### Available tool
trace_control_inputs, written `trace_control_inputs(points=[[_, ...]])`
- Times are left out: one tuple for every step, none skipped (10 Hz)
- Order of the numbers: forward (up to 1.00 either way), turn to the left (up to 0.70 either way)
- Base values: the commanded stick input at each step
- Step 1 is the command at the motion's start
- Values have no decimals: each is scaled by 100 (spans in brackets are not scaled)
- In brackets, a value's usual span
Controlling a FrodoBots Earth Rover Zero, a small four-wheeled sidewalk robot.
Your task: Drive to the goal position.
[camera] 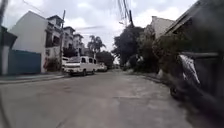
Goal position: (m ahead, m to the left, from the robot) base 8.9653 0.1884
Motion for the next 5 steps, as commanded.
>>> trace_control_inputs(points=[[70, -35], [70, -35], [70, -35], [70, -35], [70, -35]])
